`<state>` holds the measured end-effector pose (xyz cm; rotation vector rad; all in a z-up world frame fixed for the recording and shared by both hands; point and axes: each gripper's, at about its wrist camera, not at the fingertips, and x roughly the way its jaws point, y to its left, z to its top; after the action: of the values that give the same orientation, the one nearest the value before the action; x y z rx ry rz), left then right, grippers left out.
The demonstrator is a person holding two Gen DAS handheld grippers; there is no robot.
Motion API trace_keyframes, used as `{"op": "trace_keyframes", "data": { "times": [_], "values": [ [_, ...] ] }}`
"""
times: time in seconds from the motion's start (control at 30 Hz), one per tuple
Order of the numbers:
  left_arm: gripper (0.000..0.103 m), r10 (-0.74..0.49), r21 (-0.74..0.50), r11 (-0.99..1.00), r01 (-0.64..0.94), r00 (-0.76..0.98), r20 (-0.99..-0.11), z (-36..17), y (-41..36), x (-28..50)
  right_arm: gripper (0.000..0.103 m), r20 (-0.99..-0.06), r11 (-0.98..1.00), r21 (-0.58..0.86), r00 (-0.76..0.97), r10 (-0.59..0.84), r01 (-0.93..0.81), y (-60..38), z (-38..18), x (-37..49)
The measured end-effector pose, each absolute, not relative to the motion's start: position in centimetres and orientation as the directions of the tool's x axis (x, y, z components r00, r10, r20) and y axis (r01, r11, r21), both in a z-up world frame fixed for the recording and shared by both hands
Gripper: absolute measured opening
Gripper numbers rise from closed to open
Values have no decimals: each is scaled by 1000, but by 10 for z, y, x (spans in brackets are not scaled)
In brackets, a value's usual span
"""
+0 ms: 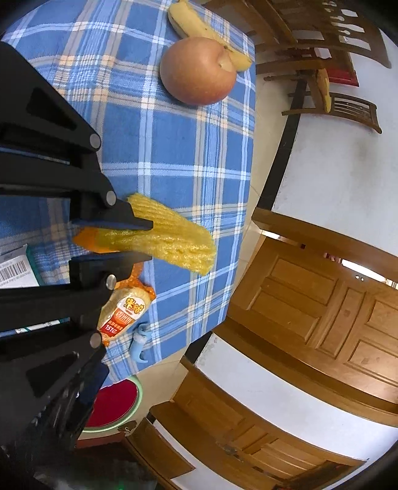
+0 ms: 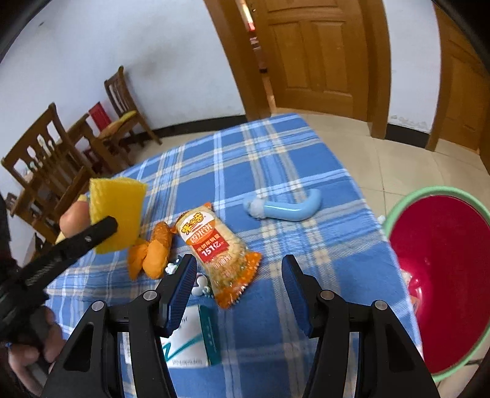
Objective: Collect trash
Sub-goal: 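Grasp the yellow foam net with the left gripper while the right gripper grasps the snack bag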
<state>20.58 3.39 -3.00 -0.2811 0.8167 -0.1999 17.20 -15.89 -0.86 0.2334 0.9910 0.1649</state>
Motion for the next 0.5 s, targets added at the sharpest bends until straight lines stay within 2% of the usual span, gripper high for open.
{"op": "trace_keyframes", "data": {
  "times": [0.5],
  "values": [
    [11, -282, -332, 942, 49, 653, -703, -39, 37, 210, 60, -825, 973, 211, 518, 226, -89, -132, -26, 198]
  ]
}}
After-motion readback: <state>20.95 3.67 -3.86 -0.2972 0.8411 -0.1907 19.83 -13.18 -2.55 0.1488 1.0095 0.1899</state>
